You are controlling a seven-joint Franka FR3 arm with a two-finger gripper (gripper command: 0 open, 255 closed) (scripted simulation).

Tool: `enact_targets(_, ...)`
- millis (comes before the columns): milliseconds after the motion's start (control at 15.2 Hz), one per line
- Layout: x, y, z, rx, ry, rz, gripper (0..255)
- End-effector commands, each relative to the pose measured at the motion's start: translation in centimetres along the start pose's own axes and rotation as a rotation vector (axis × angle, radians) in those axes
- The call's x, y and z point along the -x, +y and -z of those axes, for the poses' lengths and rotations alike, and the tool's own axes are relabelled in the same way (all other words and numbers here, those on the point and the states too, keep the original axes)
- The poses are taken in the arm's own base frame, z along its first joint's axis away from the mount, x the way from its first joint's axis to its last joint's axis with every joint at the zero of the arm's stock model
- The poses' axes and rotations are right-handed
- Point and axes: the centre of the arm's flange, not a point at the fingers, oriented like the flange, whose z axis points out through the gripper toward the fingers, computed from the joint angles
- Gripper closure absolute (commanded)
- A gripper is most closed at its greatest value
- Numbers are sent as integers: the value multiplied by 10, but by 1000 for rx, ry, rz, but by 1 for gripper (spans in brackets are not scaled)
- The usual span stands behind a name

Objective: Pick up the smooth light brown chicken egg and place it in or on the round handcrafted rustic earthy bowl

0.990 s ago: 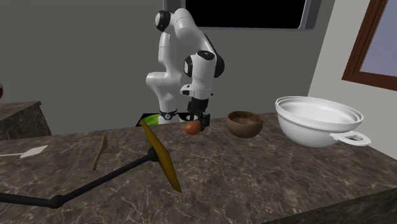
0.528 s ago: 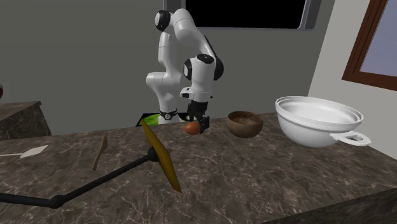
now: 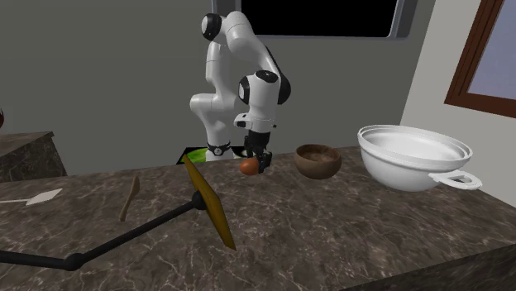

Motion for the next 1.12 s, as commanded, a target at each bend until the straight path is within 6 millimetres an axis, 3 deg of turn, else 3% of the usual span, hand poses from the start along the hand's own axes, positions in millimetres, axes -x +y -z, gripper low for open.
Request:
enact_targets(0,0,0,0,0,0,0,255)
enact_targets(198,0,0,0,0,0,0,255)
enact_targets(1056,0,13,67,0,0,0,255)
